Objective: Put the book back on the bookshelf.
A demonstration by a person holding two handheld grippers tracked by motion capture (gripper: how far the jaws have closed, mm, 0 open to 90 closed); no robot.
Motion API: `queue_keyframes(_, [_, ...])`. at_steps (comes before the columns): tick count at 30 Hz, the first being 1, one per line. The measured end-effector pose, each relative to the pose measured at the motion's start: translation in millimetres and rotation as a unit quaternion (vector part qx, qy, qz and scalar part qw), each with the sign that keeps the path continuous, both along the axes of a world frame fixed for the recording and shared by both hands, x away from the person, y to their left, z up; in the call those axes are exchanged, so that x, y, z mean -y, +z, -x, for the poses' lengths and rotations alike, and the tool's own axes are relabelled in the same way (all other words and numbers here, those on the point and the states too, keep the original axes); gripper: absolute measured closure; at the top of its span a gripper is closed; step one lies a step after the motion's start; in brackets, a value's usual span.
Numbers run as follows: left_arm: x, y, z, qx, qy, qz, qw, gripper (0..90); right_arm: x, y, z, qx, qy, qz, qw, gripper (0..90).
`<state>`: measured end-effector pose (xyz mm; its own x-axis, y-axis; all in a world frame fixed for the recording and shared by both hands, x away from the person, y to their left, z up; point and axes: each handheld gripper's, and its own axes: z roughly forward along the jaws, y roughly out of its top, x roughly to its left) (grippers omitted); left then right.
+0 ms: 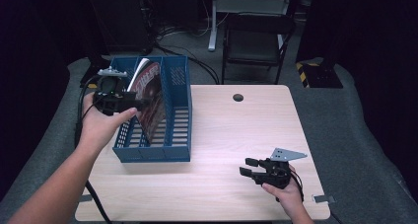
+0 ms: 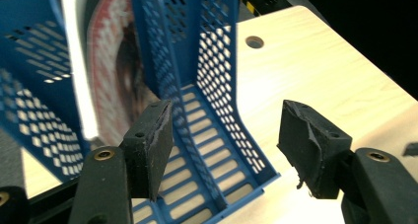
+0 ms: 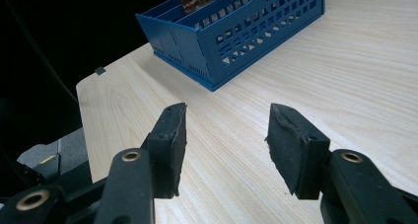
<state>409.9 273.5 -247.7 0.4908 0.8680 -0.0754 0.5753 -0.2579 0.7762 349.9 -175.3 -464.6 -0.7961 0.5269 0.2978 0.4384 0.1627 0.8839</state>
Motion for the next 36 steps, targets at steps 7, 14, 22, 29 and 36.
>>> queue_keyframes(7, [11.2, -7.7, 7.4, -0.005, -0.027, -0.004, 0.9996, 37.8, -0.1, -0.6, 0.5, -0.004, -0.002, 0.001, 1.0000, 47.8])
queue_keyframes(14, [21.6, -13.7, 11.8, -0.006, -0.049, -0.005, 0.9988, 37.8, -0.7, -0.7, 1.2, -0.005, -0.004, 0.005, 1.0000, 47.6])
queue_keyframes(22, [43.2, -32.3, 19.6, -0.009, -0.085, -0.011, 0.9963, 37.9, -2.4, -1.8, 1.8, -0.005, -0.008, 0.017, 0.9998, 46.6])
queue_keyframes(29, [61.4, -58.0, 30.4, -0.014, -0.117, -0.026, 0.9927, 37.9, -3.6, -2.5, 2.2, -0.001, -0.010, 0.026, 0.9996, 45.6])
queue_keyframes(36, [70.1, -87.6, 36.1, -0.029, -0.129, -0.033, 0.9907, 37.9, -3.7, -3.0, 2.2, 0.002, -0.012, 0.025, 0.9996, 44.2])
